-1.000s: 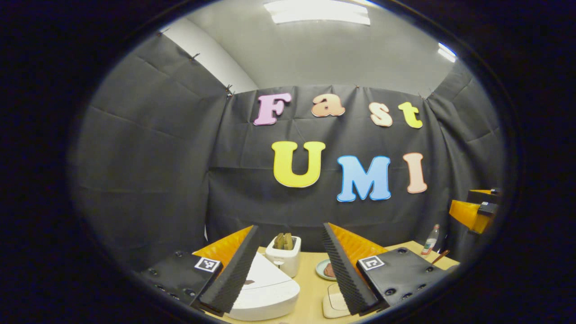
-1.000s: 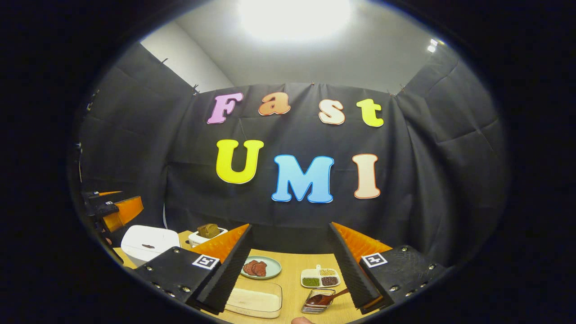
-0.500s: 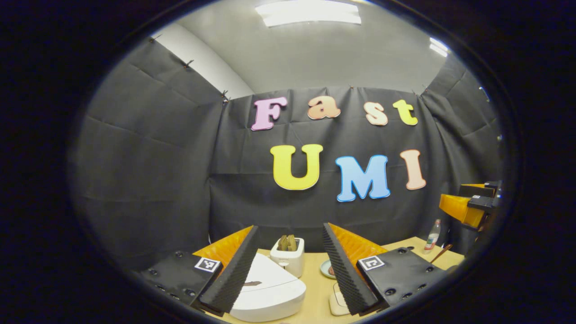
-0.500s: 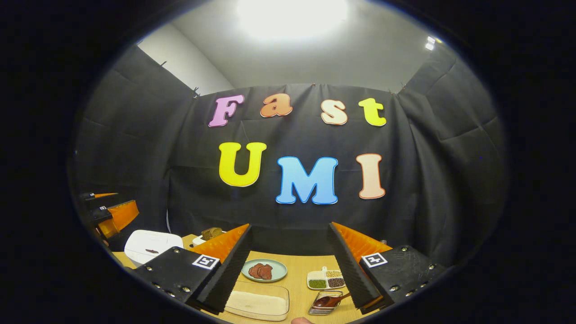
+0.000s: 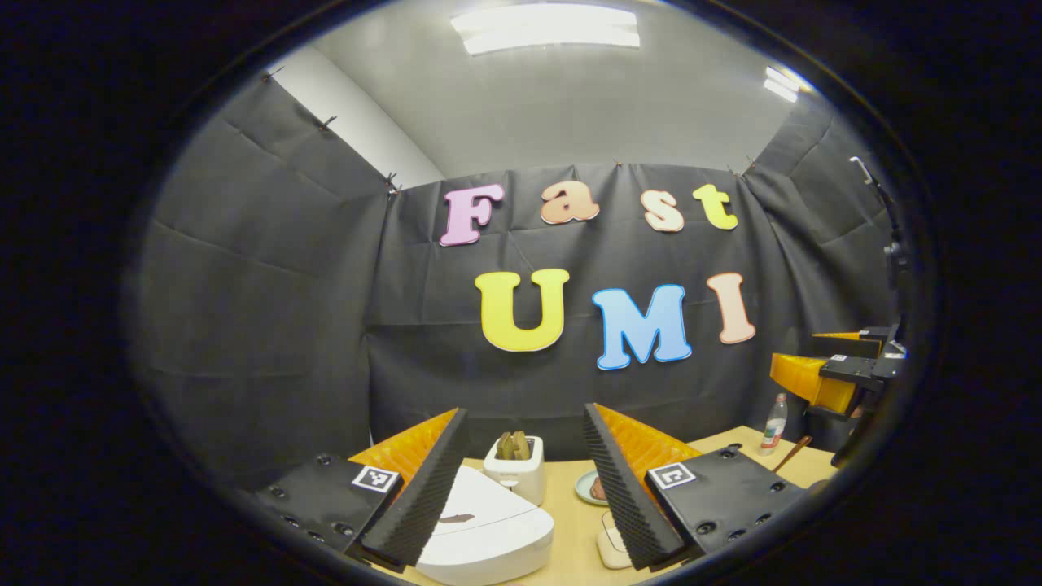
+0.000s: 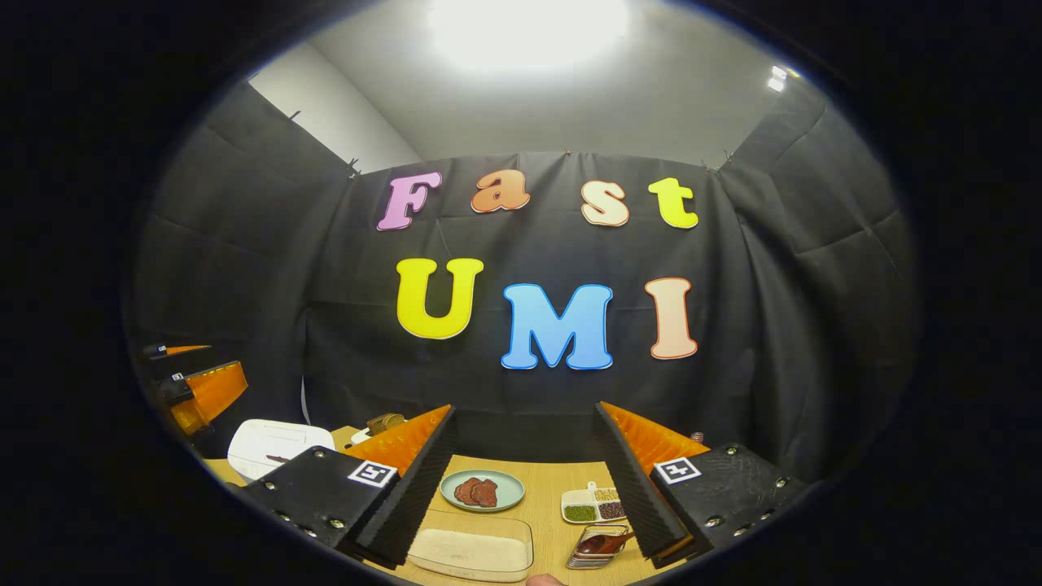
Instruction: Close the left gripper, press the button to open the rice cooker; take a wooden spoon from the chopstick holder with the right hand, scoop a spoonful of rice and pour it into the rice cooker, then put the wooden spoon back into the chopstick holder.
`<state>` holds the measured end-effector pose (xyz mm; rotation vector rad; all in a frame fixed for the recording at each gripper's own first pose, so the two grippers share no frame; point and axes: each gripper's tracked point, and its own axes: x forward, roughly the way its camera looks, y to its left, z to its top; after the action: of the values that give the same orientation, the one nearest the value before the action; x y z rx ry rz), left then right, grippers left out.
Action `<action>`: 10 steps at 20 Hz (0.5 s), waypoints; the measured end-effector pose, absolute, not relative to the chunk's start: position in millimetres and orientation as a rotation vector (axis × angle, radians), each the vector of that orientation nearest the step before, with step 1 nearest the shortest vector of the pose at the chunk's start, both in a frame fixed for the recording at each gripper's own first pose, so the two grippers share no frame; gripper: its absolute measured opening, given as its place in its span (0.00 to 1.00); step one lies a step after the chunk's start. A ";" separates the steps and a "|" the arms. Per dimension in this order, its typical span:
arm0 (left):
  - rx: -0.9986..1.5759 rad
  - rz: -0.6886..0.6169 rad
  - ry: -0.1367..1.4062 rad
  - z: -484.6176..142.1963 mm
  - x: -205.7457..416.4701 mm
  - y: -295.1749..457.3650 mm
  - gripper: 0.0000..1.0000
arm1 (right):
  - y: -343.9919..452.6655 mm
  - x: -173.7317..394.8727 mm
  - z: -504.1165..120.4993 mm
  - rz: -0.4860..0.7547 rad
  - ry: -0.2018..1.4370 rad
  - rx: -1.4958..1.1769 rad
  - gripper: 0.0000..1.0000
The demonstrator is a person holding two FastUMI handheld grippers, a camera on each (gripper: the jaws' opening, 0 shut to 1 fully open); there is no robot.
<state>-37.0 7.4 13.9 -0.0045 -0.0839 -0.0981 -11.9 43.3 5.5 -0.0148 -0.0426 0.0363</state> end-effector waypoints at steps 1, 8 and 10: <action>0.000 -0.103 -0.088 13.7 -38.4 9.5 0.98 | 45.2 -12.2 5.5 0.032 -0.043 -0.014 0.99; 0.013 -0.157 -0.113 14.5 -33.0 25.7 0.96 | 53.9 -20.3 12.2 -0.030 -0.072 -0.037 0.99; 0.007 -0.184 -0.110 9.2 -29.7 25.8 0.96 | 53.4 -21.4 11.0 -0.058 -0.069 -0.046 0.99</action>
<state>-29.7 25.8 9.2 0.0066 -0.1099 -0.1843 -21.4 53.4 11.0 -0.0459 -0.0694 -0.0585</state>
